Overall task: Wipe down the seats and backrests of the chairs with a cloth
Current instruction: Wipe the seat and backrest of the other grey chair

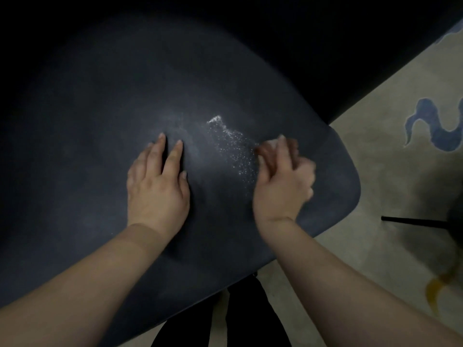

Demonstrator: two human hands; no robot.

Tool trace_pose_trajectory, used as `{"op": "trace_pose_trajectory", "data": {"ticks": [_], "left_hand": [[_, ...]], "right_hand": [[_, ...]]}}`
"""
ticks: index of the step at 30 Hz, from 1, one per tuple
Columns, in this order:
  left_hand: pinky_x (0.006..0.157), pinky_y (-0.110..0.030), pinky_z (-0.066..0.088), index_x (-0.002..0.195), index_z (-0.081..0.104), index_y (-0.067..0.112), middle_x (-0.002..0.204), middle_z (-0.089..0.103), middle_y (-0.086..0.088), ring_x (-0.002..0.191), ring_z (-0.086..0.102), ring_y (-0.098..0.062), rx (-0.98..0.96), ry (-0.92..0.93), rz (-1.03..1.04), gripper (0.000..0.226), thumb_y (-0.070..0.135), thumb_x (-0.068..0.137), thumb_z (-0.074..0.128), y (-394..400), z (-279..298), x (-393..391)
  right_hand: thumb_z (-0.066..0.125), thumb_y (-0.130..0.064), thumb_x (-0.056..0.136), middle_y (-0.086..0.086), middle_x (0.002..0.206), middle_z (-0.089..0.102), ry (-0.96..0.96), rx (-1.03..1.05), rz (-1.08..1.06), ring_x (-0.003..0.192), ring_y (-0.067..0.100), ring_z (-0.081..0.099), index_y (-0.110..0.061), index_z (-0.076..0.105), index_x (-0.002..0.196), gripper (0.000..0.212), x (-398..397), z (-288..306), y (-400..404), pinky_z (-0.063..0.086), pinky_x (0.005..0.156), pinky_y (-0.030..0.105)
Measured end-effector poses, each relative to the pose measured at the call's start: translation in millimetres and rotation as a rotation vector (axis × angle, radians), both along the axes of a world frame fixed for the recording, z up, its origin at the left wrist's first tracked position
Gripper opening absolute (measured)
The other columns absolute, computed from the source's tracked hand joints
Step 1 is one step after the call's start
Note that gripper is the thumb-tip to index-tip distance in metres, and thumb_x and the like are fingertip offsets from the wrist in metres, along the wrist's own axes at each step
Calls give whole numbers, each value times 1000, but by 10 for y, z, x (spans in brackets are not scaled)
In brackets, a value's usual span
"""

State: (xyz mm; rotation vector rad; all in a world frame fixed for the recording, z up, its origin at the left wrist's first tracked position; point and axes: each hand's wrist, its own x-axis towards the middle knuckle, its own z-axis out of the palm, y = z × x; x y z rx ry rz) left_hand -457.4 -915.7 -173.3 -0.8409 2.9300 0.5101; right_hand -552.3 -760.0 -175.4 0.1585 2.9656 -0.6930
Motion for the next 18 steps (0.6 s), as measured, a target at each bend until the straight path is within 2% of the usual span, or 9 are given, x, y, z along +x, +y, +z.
{"op": "trace_pose_trajectory", "data": {"ticks": [2, 4, 10, 15, 18], "left_hand": [[110, -52, 23, 144, 41, 16, 154, 29, -12, 137, 29, -36, 4, 3, 16, 51, 21, 94, 53, 3, -12, -2], [110, -53, 24, 143, 43, 17, 153, 31, -13, 136, 30, -37, -2, 2, 35, 49, 22, 95, 50, -9, -2, 5], [110, -52, 25, 143, 44, 18, 153, 31, -13, 137, 29, -35, 0, -14, 61, 50, 21, 94, 52, -98, 15, 76], [111, -52, 24, 143, 43, 18, 154, 28, -13, 138, 27, -35, 38, -45, 124, 51, 23, 94, 53, -105, 67, 103], [111, -52, 26, 143, 43, 18, 154, 29, -13, 137, 28, -36, 36, -64, 160, 52, 23, 93, 54, -127, 93, 195]], "right_hand": [[66, -40, 85, 13, 119, 46, 23, 5, 186, 104, 33, 45, -39, 45, 141, 60, -1, -2, -200, 38, 86, 46], [67, -39, 84, 12, 118, 45, 28, 11, 276, 105, 32, 45, -40, 45, 141, 61, -47, -12, -258, 38, 86, 47], [59, -45, 90, 7, 123, 41, 18, -22, 270, 111, 26, 41, -44, 41, 142, 55, -628, -56, -443, 32, 95, 42], [73, -35, 78, 5, 111, 46, 73, 72, 745, 96, 27, 45, -44, 43, 139, 68, -274, 31, -270, 38, 83, 43], [77, -29, 74, 9, 110, 50, 53, 79, 721, 94, 32, 48, -42, 49, 137, 71, -226, 19, 18, 39, 79, 45]]}}
